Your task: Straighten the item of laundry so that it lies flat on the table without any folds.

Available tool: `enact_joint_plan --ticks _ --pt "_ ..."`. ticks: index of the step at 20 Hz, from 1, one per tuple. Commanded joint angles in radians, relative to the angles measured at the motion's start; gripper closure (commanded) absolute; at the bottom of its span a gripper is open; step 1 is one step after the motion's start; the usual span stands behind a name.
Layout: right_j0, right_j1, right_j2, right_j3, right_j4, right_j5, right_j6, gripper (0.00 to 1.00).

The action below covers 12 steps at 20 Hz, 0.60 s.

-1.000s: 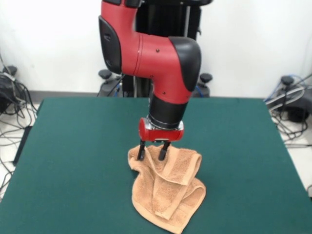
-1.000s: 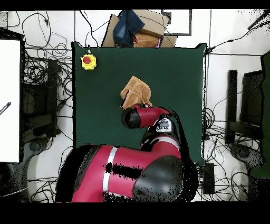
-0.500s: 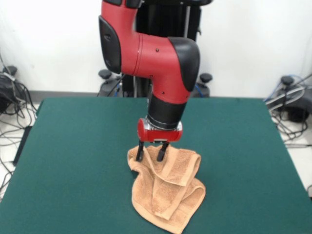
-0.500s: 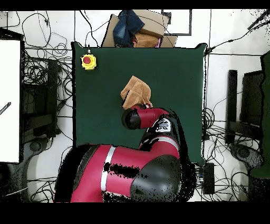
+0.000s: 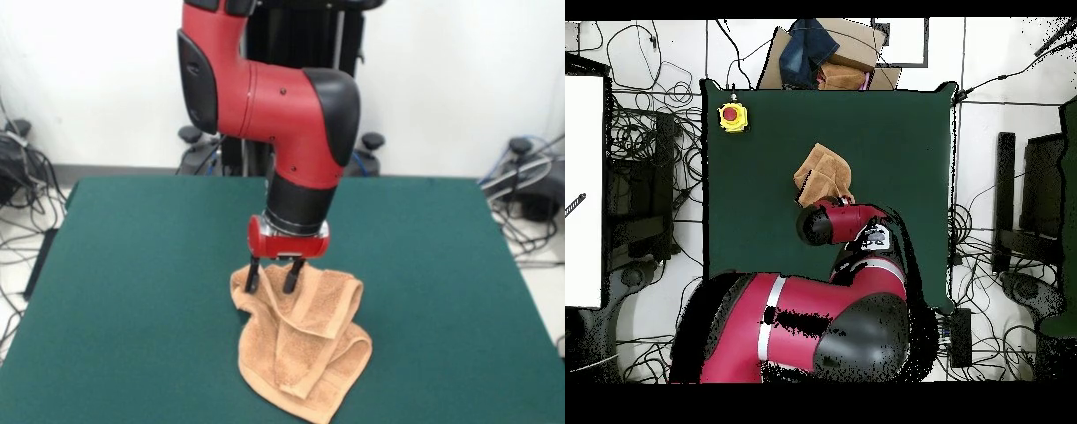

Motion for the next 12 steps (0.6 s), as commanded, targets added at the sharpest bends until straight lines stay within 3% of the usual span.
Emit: enact_joint_plan --ticks 1,12 --pt "-0.017 0.025 0.035 -0.001 -0.002 -0.023 0.142 0.00" --pt "0.001 0.033 0.013 -0.007 0.006 -0.037 0.158 0.00"
